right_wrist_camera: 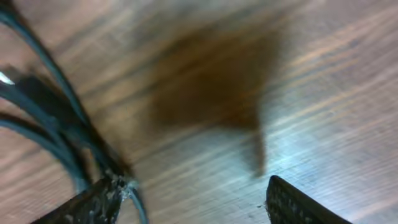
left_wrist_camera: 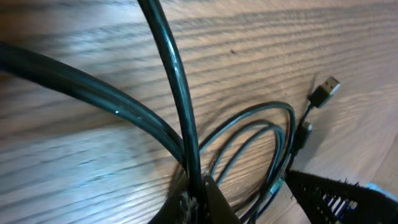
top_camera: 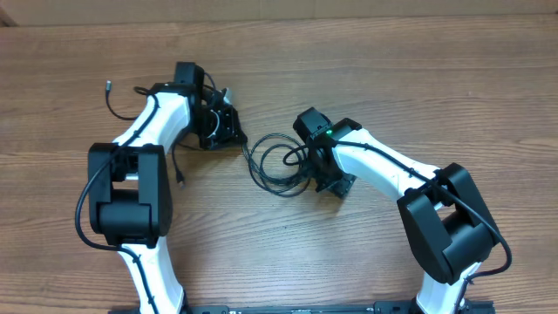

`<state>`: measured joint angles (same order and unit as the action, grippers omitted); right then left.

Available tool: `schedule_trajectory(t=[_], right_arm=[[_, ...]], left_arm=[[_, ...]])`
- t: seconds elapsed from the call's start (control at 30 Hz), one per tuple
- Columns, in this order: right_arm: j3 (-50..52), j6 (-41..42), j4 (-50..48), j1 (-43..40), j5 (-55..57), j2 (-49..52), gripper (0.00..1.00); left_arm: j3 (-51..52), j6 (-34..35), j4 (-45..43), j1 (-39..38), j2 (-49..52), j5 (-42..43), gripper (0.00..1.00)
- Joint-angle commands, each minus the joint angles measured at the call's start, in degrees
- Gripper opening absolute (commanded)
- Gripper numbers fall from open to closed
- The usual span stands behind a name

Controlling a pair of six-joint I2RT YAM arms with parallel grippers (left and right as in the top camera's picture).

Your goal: Untangle cables

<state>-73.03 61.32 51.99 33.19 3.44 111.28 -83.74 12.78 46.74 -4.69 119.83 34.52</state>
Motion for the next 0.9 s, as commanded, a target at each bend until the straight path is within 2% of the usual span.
schedule_trajectory(t=[0.0, 0.07, 0.27, 0.33, 0.43, 0.53, 0.57, 0.67, 0.87], right_arm=[[0.33, -0.33, -3.52, 0.17, 2.12, 0.17, 0.8], [0.33, -0.33, -6.1, 0.17, 2.56, 0.17, 0.85], [0.33, -0.37, -10.08, 0.2, 1.64, 0.17, 0.89], [0.33, -4.15, -9.7, 0.2, 1.62, 0.17, 0.95], [0.33, -10.69, -8.9, 0.17, 1.64, 0.17, 1.0], [0.33, -10.8, -6.71, -0.87, 1.86, 0.17, 1.0], [0.33, -10.8, -6.23, -1.44, 1.86, 0.17, 1.0], [0.33, -10.8, -5.81, -2.01, 1.44, 0.17, 1.0], [0.33, -10.56, -5.62, -2.21, 1.46, 0.17, 1.0]], left_arm=[[-1.16, -2.1, 0.57, -1.55, 0.92, 1.05, 0.05], [-1.16, -2.1, 1.05, -2.49, 0.92, 0.87, 0.05], [-1.18, -2.58, 0.57, -5.27, 0.92, 1.09, 0.04], [-1.25, -5.2, 0.13, -5.03, 0.92, 3.39, 0.04], [-1.46, -9.99, 0.22, -3.67, 0.92, 10.86, 0.04], [-1.51, -15.47, 1.38, -1.84, 0.92, 20.92, 0.04], [-1.51, -19.23, 2.49, -0.83, 0.92, 25.66, 0.04], [-1.51, -24.65, 4.7, 1.6, 0.92, 30.86, 0.04], [-1.51, -24.3, 4.31, 5.49, 0.92, 26.51, 0.04]])
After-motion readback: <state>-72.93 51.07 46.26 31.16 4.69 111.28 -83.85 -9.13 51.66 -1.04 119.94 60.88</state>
